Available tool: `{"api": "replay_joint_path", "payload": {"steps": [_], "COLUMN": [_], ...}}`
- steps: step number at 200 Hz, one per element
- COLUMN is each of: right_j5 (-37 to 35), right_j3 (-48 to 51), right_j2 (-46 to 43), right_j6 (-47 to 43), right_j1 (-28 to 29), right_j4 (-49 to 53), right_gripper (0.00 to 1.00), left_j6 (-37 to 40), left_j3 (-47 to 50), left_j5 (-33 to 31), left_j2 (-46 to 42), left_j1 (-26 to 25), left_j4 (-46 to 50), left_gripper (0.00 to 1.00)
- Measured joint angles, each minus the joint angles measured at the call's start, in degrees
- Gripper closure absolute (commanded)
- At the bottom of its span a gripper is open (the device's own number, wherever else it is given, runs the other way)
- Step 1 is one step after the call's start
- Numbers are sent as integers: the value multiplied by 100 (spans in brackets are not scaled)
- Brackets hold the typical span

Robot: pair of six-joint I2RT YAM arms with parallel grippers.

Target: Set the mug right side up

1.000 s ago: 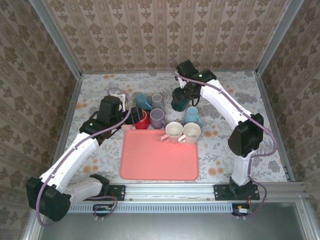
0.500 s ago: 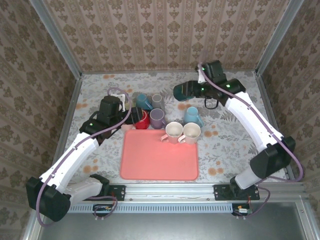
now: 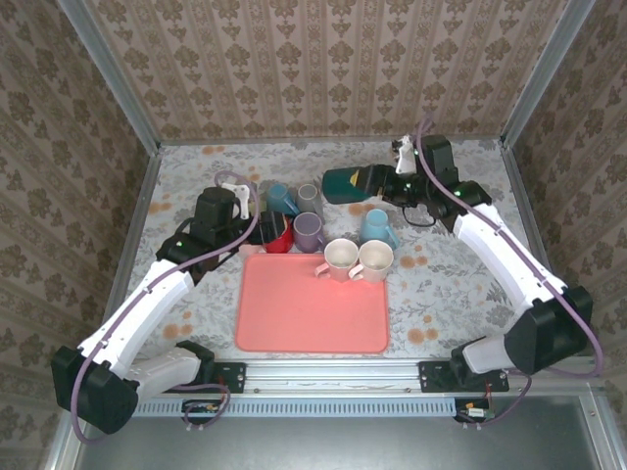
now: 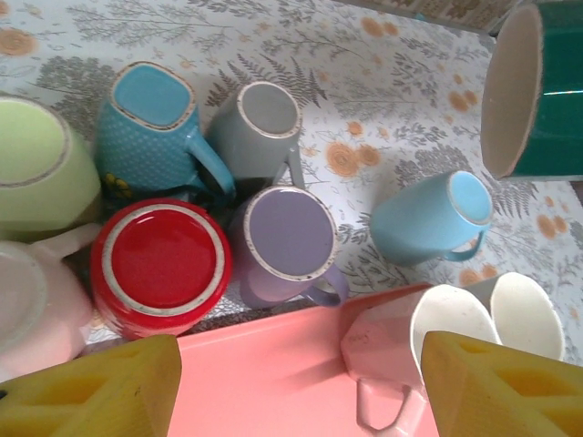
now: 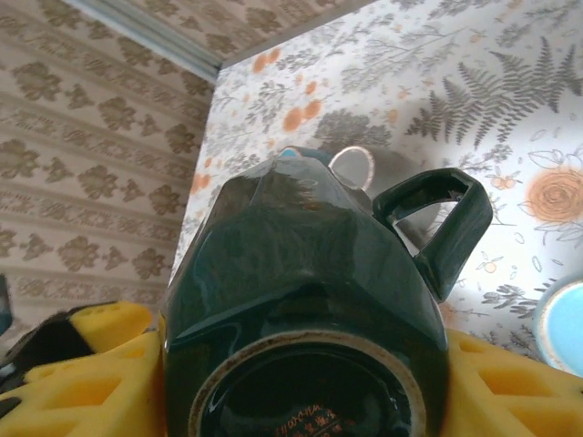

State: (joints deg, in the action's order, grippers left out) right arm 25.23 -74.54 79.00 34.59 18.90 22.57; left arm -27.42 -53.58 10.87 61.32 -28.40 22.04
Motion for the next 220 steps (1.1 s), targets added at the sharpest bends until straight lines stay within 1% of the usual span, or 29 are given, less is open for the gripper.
{"api": "replay_joint_path", "payload": {"steps": [13, 28, 42, 66, 99, 132, 154, 184, 203, 220], "right_j5": [-105, -352, -627, -1108, -2310, -3589, -4234, -4828, -5139, -5340], "right_j3": [-2, -2, 39, 638, 1550, 2068, 2258, 2267, 2267, 2271], "right_j2": [-164, -354, -509, -975, -1449, -1410, -1226, -964, -907, -844], "right_j6": [-411, -1137, -1982, -3585, -5982, -8463, -9962, -11283, -11868, -12290], "right_j1": [160, 503, 857, 1427, 2321, 3101, 3397, 3543, 3646, 3779], "right_j4": [11, 61, 92, -203, -710, -1626, -2315, -2756, -2870, -2922], "right_gripper": [63, 63, 67, 68, 67, 65, 65, 64, 64, 64], "left_j6": [0, 0, -2, -22, -267, -813, -1309, -1906, -2227, -2516], "left_j3": [-2, -24, -96, -376, -968, -1591, -1996, -2122, -2124, -2127], "left_j5": [92, 160, 203, 297, 424, 671, 935, 1106, 1152, 1272], "left_j2": [0, 0, 0, -13, -120, -35, 308, 660, 699, 699], "left_j1": [0, 0, 0, 0, 0, 4, 7, 7, 24, 39], "left_j4": [-15, -13, 52, 245, 584, 970, 1279, 1722, 1998, 2048], "left_gripper": [28, 28, 29, 29, 28, 27, 27, 27, 27, 27]}}
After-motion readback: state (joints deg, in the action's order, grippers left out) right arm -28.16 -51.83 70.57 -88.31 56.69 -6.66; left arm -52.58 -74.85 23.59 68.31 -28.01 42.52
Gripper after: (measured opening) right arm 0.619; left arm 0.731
